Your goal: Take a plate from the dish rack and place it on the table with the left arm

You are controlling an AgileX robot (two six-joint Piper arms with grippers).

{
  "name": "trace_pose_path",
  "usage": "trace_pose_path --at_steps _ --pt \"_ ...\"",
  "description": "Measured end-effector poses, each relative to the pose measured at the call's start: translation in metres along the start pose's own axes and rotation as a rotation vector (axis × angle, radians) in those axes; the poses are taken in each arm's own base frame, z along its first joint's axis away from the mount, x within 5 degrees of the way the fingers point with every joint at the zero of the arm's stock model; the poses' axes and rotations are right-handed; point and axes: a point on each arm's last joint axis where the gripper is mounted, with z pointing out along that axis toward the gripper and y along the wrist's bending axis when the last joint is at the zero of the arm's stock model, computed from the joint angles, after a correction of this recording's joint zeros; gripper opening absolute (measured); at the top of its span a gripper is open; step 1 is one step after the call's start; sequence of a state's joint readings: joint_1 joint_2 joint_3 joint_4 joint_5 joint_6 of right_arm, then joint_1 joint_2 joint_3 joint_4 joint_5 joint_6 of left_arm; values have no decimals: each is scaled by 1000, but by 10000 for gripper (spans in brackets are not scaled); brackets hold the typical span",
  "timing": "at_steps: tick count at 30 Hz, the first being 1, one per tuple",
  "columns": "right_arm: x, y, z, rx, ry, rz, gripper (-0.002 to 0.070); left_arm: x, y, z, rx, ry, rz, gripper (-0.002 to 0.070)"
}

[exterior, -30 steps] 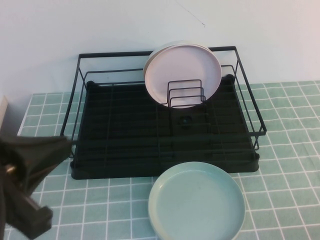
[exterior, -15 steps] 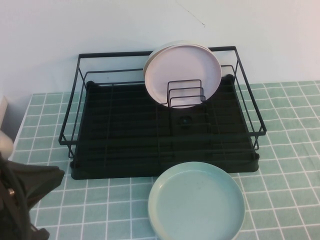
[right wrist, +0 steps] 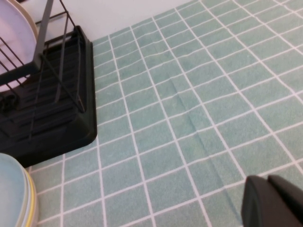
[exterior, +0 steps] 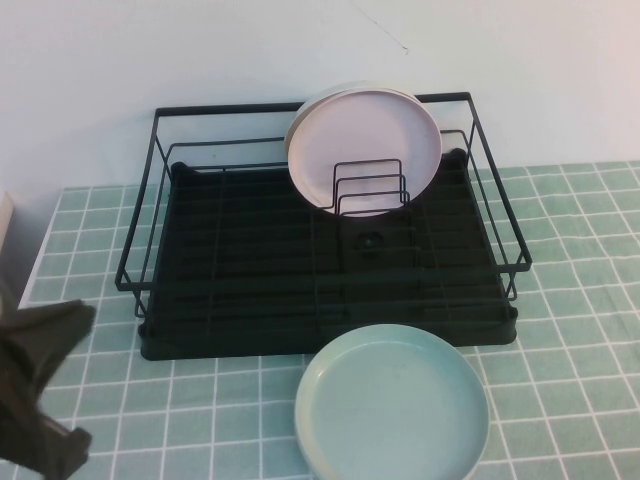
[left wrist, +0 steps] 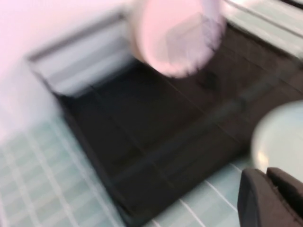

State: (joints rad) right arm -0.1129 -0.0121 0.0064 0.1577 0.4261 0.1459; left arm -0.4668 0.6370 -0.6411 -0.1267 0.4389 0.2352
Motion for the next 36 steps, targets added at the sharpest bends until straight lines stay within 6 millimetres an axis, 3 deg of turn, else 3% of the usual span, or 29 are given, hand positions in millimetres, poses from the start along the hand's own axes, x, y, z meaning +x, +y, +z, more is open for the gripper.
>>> trace_pose_path --at_steps 6,12,20,25,36 --pt "0 0 0 0 0 0 -1 52 9 -22 -206 -251 -80 -1" --pt "0 0 0 0 0 0 -1 117 9 -34 -431 -334 -176 -1" --pt "0 0 0 0 0 0 -1 164 14 -24 -619 -284 -384 -1" --pt "0 0 0 0 0 0 -1 179 11 -20 -624 -144 -485 -2" --pt "0 0 0 0 0 0 -1 180 10 -20 -615 -135 -495 -2"
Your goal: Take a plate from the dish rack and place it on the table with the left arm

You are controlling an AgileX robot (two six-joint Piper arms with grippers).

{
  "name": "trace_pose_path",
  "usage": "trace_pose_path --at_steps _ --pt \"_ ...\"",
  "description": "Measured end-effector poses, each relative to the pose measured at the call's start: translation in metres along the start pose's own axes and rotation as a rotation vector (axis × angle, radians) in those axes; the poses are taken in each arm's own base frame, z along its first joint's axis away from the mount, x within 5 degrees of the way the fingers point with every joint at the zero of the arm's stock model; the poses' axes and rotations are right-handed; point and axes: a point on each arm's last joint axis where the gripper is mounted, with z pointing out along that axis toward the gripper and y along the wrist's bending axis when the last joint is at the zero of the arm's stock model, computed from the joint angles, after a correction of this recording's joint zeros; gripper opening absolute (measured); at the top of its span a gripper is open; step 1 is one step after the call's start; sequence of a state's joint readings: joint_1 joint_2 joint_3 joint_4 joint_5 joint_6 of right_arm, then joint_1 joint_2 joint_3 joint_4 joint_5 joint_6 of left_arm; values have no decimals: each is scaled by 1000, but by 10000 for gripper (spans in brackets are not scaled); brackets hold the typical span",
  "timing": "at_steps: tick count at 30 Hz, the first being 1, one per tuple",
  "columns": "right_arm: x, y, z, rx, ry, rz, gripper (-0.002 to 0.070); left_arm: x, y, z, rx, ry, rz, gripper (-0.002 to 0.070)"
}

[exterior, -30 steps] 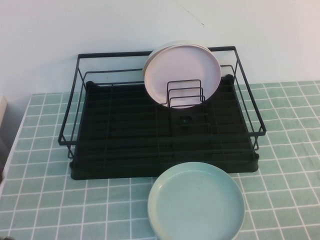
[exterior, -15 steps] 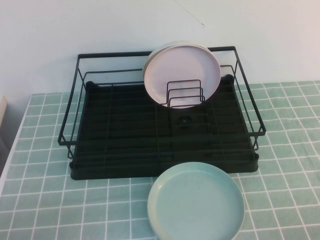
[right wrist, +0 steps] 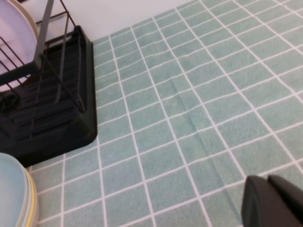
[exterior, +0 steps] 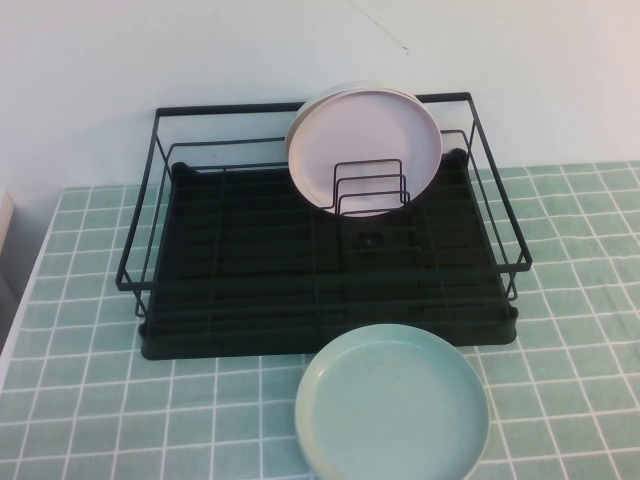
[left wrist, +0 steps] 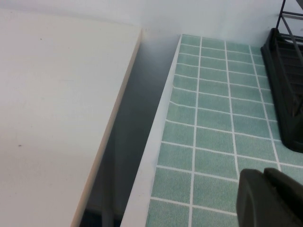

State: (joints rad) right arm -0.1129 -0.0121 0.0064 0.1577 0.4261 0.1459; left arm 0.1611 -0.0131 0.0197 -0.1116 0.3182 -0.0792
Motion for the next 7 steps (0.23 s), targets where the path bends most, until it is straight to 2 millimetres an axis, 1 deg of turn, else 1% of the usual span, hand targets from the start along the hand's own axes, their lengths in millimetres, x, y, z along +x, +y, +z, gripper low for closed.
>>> trace_pose_path --at_steps 7 --pt "0 0 0 0 0 0 -1 0 0 0 6 1 -2 -2"
